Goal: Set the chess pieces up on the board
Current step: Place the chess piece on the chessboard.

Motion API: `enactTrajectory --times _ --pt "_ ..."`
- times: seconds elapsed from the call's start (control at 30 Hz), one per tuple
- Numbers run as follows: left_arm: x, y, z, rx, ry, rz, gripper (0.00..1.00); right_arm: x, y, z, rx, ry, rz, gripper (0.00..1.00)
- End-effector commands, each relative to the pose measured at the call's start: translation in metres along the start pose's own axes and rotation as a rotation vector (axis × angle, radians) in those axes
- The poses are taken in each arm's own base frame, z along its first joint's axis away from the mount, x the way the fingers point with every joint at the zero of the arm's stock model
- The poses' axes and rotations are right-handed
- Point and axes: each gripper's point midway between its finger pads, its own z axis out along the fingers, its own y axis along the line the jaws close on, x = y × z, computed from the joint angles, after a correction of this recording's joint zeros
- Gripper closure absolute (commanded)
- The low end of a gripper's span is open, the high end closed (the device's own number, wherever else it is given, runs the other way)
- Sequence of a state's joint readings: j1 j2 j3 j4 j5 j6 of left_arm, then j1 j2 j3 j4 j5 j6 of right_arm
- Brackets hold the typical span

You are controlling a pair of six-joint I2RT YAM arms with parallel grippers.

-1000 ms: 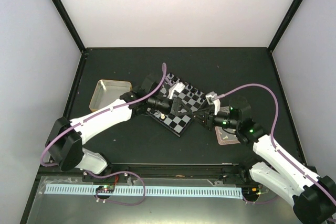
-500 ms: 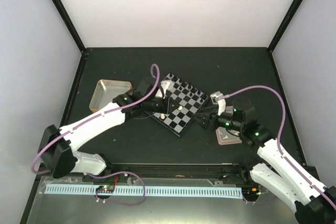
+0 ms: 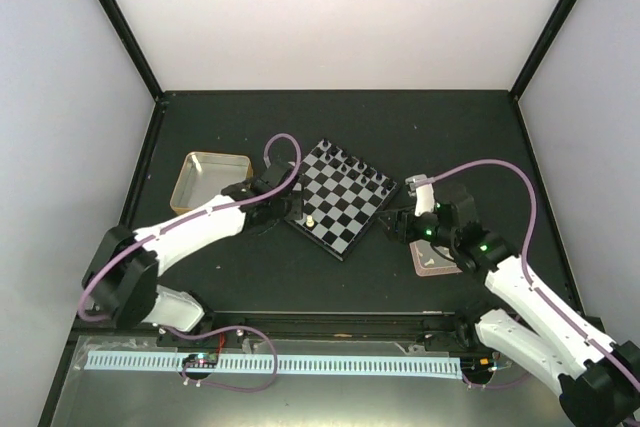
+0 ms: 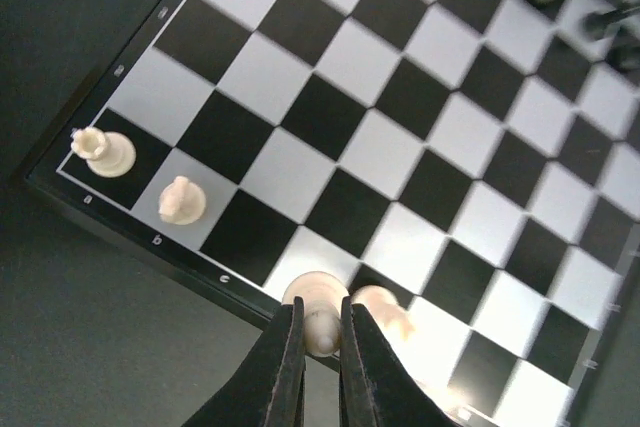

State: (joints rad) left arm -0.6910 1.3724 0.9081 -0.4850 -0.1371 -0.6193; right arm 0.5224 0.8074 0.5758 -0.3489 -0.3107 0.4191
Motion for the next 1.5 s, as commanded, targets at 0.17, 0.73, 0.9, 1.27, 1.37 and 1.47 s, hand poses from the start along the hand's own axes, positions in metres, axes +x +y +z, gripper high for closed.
enactTrajectory --times 0.17,0.73,0.9,1.27,1.37,1.47 --pt "0.004 0.023 0.037 -0.119 0.063 -0.004 0.98 0.001 -0.008 0.011 0.032 0.019 0.037 0.28" --pt "0.019 0.035 0.068 -0.154 0.116 0.037 0.96 0.007 -0.013 0.023 0.045 0.057 0.055 0.28" --pt "0.02 0.041 0.063 -0.185 0.118 0.026 0.94 0.005 -0.013 0.026 0.043 0.065 0.062 0.28" --pt "0.022 0.042 0.061 -0.194 0.135 0.026 0.91 0.005 -0.012 0.028 0.04 0.067 0.083 0.28" --pt "0.023 0.038 0.062 -0.169 0.142 0.026 0.81 0.005 -0.012 0.027 0.04 0.064 0.082 0.28" --pt "0.021 0.033 0.059 -0.151 0.145 0.021 0.72 0.004 -0.013 0.025 0.05 0.06 0.087 0.28"
